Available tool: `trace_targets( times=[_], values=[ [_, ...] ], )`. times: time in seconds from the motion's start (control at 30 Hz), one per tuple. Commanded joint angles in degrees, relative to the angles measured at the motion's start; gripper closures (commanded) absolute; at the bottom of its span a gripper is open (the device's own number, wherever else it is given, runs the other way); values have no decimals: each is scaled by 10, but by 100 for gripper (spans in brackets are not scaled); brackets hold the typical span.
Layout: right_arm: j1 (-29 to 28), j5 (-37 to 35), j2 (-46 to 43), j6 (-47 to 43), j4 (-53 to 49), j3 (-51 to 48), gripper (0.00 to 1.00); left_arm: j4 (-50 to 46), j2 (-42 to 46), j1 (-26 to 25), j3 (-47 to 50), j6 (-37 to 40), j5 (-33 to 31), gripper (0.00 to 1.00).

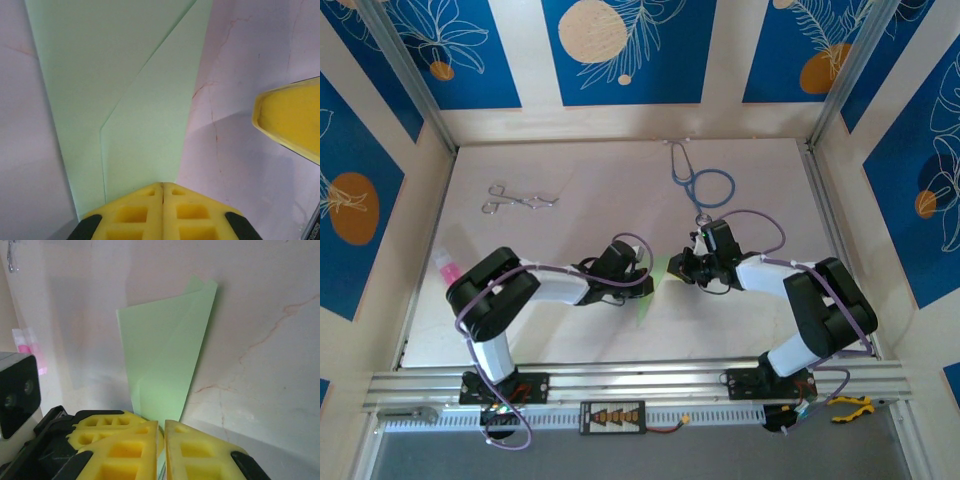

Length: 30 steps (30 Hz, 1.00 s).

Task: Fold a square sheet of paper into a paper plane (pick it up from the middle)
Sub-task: Fold the wing for the fifth time at the center of the table, then move a paper plane to the center of the table.

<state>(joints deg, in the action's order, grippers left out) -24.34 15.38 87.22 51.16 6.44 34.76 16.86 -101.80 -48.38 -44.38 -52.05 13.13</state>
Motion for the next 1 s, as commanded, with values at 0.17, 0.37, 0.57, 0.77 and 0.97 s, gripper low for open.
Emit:
trace_targets(
  times=[0.17,0.37,0.57,0.77,0.97],
  values=[
    [-12,-3,-7,8,-17,-2,87,-86,109,0,14,55,-65,83],
    [-21,1,-3,8,-16,4,86,-81,134,22,56,44,-52,76],
    [-28,11,15,0,-16,8,86,-70,137,31,73,43,-28,76],
    [-35,22,39,1,-10,13,84,-83,106,35,56,45,6,76],
    [-36,31,55,1,-8,19,84,-93,81,36,45,35,12,76]
  ],
)
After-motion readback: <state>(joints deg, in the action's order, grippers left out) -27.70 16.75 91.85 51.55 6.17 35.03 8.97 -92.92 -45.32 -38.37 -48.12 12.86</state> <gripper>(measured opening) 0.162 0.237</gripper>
